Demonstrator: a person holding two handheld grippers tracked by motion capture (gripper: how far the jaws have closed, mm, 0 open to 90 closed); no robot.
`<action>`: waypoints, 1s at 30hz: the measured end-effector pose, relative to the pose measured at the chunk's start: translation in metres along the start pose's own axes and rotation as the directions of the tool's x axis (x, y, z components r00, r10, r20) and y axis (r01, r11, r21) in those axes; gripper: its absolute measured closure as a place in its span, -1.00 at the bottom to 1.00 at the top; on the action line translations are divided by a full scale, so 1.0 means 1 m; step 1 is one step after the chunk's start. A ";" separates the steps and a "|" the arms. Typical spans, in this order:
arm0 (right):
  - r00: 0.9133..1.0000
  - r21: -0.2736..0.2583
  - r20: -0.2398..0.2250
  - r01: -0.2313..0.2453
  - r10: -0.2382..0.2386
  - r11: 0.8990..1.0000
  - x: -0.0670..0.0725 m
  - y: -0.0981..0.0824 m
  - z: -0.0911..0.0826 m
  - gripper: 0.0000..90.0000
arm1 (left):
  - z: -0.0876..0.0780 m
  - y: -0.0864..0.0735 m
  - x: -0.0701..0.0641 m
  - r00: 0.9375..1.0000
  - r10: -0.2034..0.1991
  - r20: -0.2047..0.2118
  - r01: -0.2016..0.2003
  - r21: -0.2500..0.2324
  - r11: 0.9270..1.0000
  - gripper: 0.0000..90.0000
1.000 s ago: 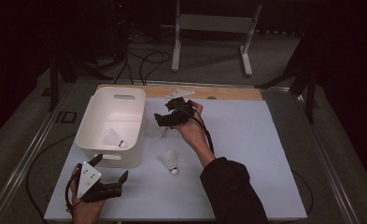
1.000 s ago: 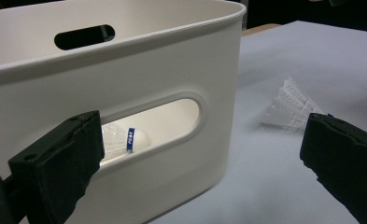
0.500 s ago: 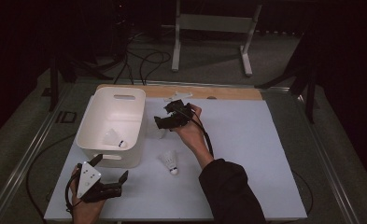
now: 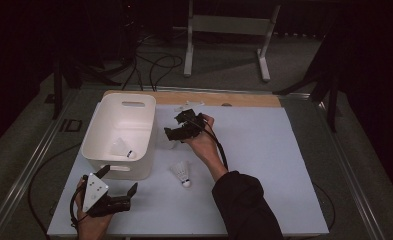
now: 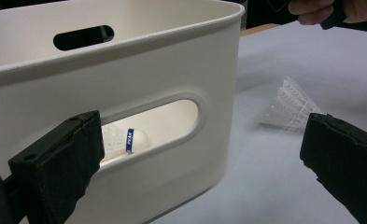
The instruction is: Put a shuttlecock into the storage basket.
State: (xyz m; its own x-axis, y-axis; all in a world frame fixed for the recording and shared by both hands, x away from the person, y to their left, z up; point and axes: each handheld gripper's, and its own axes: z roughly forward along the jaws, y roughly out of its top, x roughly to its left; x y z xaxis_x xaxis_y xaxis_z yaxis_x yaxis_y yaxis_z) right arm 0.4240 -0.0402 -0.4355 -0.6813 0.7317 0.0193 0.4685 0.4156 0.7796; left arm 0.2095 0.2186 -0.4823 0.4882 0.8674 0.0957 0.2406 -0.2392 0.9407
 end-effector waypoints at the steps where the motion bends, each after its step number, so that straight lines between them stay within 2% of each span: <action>1: 1.000 0.001 -0.001 0.000 0.000 1.000 0.000 0.000 0.000 -0.73 | 0.000 0.000 0.000 1.000 0.000 0.000 0.000 0.000 1.000 -0.99; 19: 1.000 0.042 0.001 -0.024 0.024 0.999 -0.002 -0.010 0.016 -0.77 | 0.000 0.000 0.000 1.000 -0.001 0.001 0.001 0.001 1.000 -0.99; 30: 1.000 0.073 0.004 -0.023 0.023 0.997 -0.002 -0.015 0.024 -0.78 | 0.000 0.000 0.000 1.000 -0.002 0.000 0.002 0.002 1.000 -0.99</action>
State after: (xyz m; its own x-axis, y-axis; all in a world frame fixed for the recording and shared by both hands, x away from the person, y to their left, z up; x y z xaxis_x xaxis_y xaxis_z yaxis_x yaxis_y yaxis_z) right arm 0.4323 -0.0352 -0.4625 -0.6684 0.7430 0.0350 0.5237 0.4367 0.7314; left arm 0.2096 0.2183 -0.4826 0.4874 0.8681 0.0935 0.2434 -0.2379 0.9403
